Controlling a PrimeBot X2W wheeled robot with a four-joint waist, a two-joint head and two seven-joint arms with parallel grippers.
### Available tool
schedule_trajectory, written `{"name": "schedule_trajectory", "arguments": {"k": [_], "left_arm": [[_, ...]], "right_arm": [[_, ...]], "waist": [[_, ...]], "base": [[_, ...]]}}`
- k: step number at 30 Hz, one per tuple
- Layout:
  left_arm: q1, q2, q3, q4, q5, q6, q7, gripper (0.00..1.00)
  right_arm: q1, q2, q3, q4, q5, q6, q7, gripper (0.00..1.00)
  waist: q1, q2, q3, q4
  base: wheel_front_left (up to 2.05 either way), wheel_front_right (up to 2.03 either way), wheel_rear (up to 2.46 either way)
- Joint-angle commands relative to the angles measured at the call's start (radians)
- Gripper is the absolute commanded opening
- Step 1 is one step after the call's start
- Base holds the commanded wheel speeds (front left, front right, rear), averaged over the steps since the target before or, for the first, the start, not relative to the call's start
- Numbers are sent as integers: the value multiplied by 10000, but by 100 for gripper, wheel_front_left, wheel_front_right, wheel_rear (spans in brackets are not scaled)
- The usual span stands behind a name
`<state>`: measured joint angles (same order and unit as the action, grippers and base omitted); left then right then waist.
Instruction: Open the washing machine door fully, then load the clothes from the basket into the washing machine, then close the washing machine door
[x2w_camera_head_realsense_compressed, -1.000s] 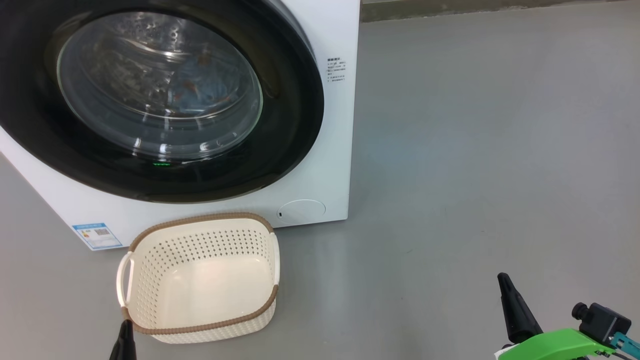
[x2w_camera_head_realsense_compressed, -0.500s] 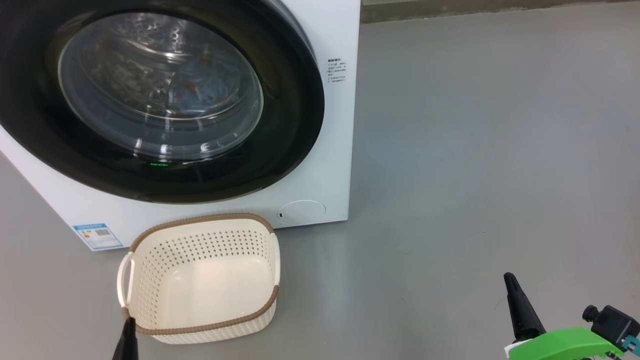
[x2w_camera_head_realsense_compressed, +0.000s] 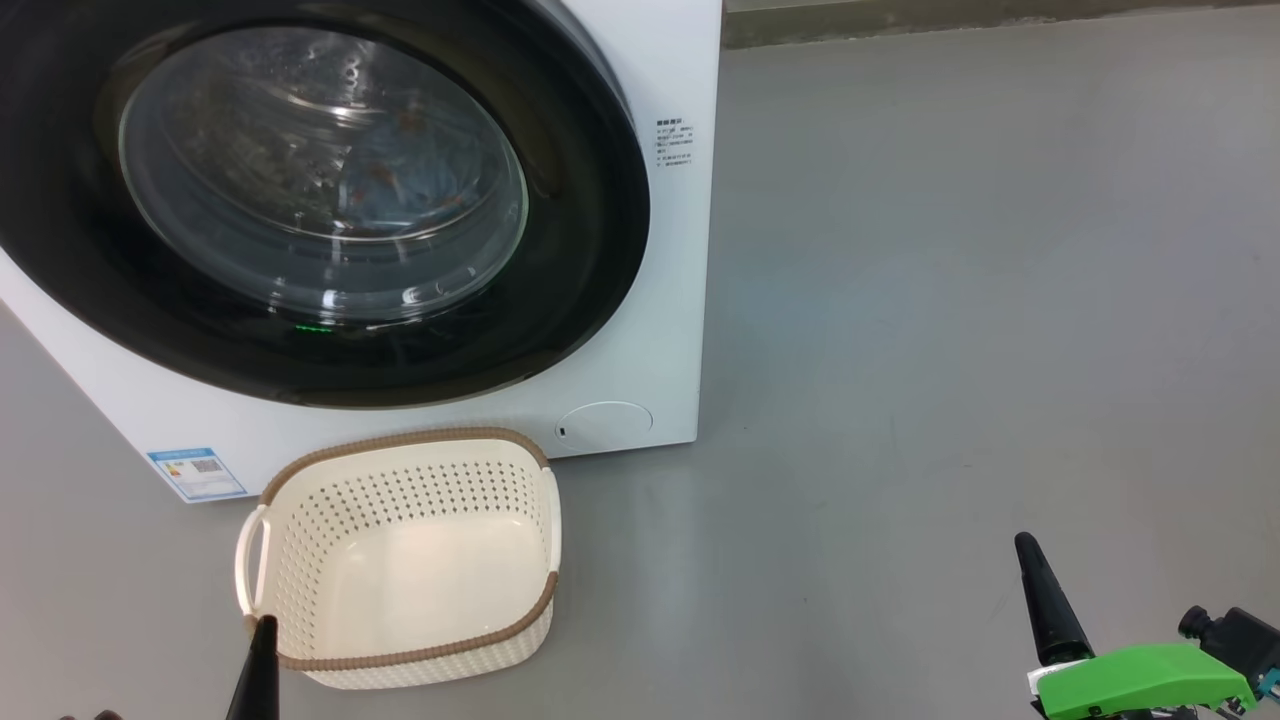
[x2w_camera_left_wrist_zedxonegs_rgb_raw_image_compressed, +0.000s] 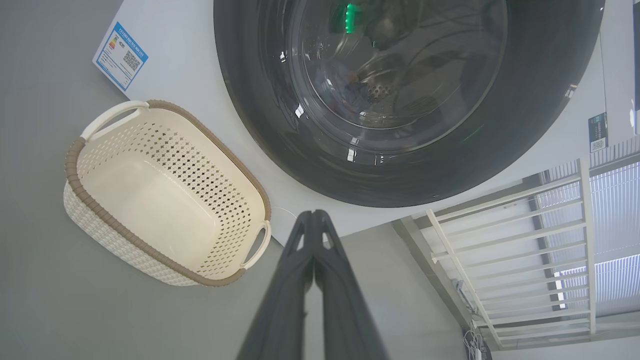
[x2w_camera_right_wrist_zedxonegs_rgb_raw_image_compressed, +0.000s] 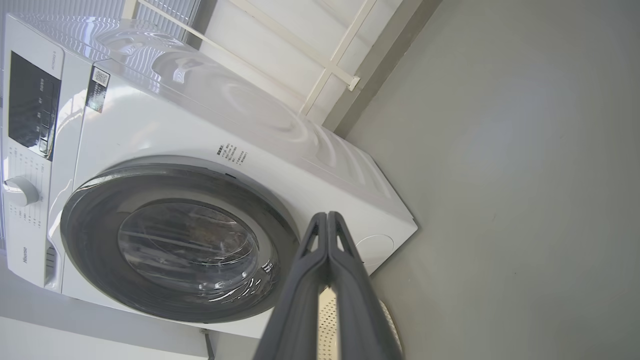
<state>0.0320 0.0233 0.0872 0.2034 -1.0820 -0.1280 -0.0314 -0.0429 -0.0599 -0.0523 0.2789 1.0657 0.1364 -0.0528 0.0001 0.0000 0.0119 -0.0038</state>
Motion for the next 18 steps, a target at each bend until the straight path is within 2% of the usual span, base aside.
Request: {"name": "schedule_trajectory", "arguments": {"k": [1,18], "left_arm": [[-430,213,202,-164,-184,-20,54,0],[-800,237,227,57,-2120,-23,585,0]], "right_arm": [[-389,-94,55,-289,226,-35,50,0],[-479,-93,-101,-314,2292,-43,584,0]], "waist": [[0,0,-2,1],[0,0,-34,15]], "base": [[0,0,0],[0,0,0]]}}
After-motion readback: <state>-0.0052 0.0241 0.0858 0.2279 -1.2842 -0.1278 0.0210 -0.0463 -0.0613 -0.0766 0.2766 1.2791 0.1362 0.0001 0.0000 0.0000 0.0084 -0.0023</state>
